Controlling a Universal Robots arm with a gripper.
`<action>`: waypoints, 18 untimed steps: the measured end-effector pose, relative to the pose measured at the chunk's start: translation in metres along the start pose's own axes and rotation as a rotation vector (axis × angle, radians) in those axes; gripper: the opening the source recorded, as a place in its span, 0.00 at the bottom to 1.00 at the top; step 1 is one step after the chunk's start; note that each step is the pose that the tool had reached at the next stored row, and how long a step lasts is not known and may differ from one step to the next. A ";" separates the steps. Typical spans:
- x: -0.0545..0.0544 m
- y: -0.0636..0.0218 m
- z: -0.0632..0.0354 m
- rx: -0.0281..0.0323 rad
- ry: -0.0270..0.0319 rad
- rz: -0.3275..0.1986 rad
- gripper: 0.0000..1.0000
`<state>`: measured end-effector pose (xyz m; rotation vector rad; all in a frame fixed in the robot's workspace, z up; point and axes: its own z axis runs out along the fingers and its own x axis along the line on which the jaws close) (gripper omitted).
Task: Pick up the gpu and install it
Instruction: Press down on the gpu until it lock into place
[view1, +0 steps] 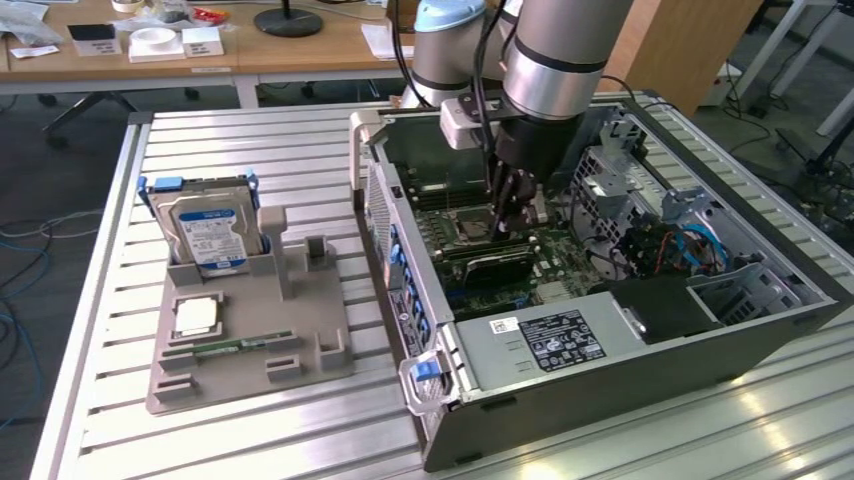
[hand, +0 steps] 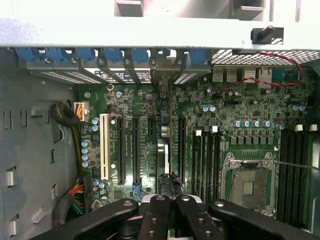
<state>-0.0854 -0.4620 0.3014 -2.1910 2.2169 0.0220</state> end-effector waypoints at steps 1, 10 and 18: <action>0.000 0.0000 0.0000 0.0000 0.0001 0.000 0.11; 0.000 -0.0001 0.0067 0.0000 0.0001 0.000 0.11; 0.000 -0.0014 0.0145 0.0001 -0.0002 0.000 0.11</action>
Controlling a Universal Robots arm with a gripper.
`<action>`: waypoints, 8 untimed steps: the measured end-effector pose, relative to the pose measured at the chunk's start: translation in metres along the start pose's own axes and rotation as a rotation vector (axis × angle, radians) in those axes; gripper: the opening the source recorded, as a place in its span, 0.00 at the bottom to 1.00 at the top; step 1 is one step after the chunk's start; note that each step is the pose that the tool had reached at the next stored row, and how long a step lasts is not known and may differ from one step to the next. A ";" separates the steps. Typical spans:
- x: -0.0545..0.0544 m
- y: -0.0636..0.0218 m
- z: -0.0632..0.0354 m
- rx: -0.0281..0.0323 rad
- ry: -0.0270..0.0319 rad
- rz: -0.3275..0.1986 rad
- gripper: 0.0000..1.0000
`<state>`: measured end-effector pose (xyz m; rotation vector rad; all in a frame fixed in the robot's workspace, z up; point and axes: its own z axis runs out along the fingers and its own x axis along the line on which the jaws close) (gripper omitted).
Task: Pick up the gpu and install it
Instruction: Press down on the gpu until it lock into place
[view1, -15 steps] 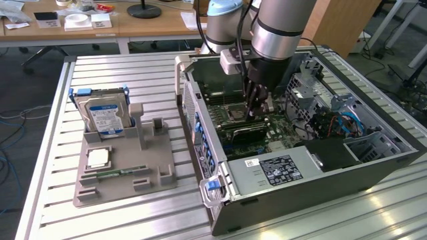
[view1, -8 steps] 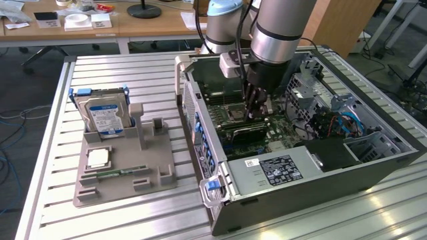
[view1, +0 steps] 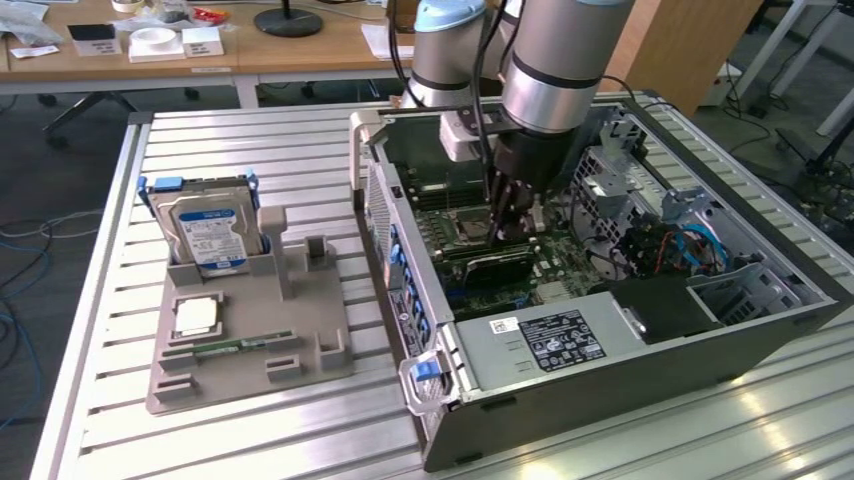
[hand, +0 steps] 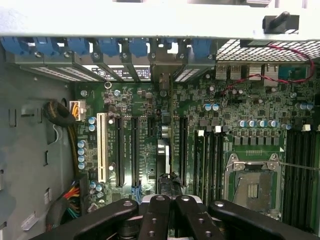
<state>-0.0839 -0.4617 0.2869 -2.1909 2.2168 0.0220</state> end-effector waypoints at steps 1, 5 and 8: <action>0.000 0.0000 0.0010 0.0000 0.0000 0.000 0.11; 0.000 0.0001 0.0011 0.0000 0.0001 0.000 0.11; -0.003 0.0004 0.0018 0.0000 0.0001 0.000 0.11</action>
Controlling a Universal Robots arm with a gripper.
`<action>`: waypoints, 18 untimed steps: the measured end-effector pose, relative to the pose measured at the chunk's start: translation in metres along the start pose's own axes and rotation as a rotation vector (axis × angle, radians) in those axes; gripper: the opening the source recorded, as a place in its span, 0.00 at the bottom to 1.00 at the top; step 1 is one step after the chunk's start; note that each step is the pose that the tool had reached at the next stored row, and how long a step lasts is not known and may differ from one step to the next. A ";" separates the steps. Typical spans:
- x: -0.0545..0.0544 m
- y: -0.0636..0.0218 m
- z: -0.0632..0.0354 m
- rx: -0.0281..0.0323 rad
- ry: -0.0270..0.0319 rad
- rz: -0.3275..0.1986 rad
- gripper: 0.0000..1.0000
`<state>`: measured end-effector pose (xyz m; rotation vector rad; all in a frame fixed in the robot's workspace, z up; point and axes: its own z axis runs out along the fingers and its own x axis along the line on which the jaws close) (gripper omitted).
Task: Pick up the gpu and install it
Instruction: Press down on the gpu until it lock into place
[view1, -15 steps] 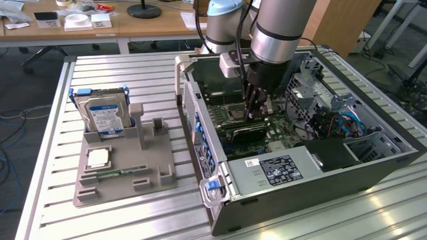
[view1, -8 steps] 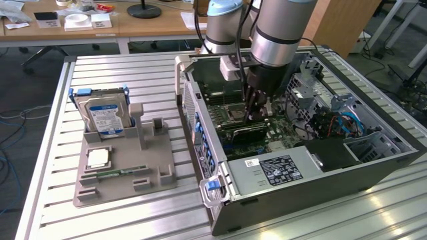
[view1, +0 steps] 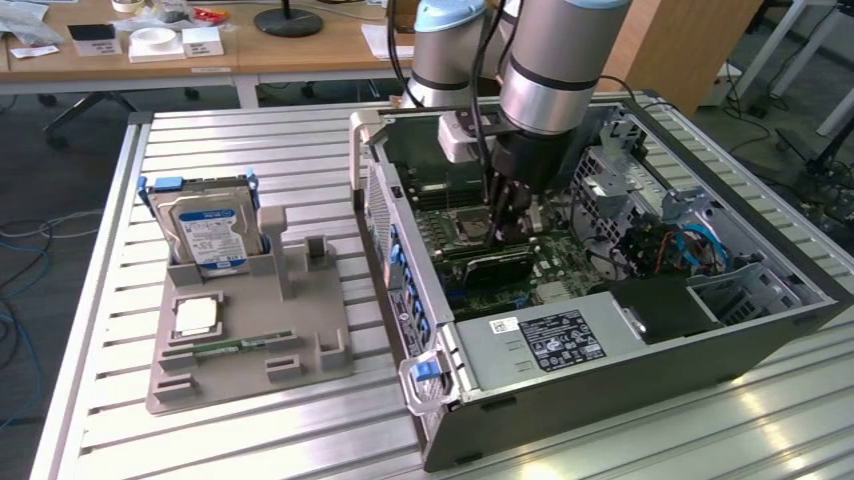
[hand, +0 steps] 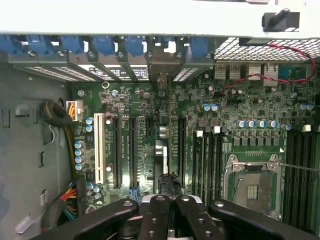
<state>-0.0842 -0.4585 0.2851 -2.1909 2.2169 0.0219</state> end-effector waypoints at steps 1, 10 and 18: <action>0.000 0.0000 0.0006 0.0000 -0.0001 0.000 0.11; 0.000 0.0003 0.0109 -0.0001 0.0001 0.000 0.11; -0.002 0.0010 0.0150 0.0000 -0.0001 0.000 0.11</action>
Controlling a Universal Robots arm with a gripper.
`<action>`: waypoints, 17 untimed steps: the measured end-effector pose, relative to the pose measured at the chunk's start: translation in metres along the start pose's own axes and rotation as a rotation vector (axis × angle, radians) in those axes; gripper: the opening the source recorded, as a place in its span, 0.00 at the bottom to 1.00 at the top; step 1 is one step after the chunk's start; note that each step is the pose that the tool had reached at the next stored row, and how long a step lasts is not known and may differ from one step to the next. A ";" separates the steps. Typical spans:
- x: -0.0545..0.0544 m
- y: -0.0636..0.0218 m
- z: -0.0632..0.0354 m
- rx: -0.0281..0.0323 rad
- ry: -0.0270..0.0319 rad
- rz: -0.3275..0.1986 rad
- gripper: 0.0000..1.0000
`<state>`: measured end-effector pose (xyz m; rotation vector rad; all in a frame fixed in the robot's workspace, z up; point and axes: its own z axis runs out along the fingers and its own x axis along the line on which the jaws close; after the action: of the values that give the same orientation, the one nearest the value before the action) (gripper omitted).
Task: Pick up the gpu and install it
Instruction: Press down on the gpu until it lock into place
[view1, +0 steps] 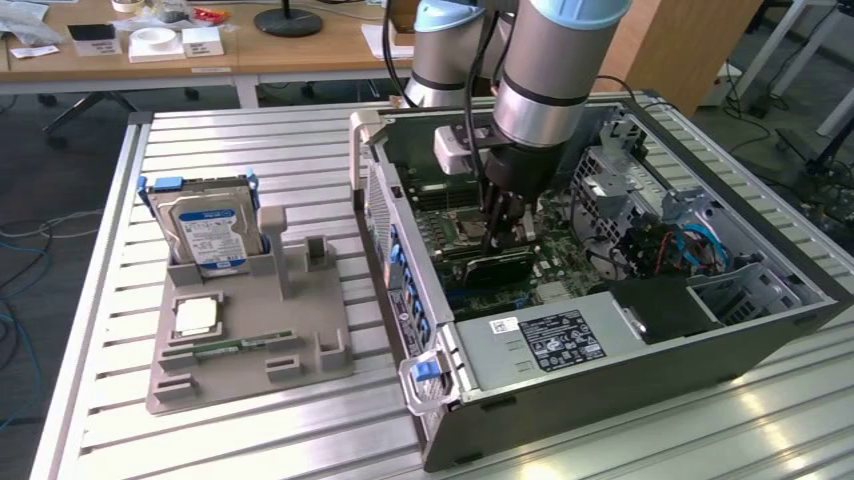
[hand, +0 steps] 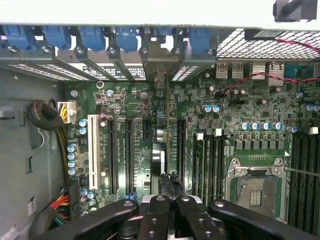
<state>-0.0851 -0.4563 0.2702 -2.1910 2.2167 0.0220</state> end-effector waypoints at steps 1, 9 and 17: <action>0.000 0.0000 0.0003 -0.0001 0.0002 0.000 0.11; 0.000 0.0004 0.0015 -0.0001 0.0003 0.000 0.11; 0.000 0.0009 0.0044 -0.0001 0.0002 0.000 0.11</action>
<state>-0.0860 -0.4562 0.2658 -2.1910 2.2169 0.0220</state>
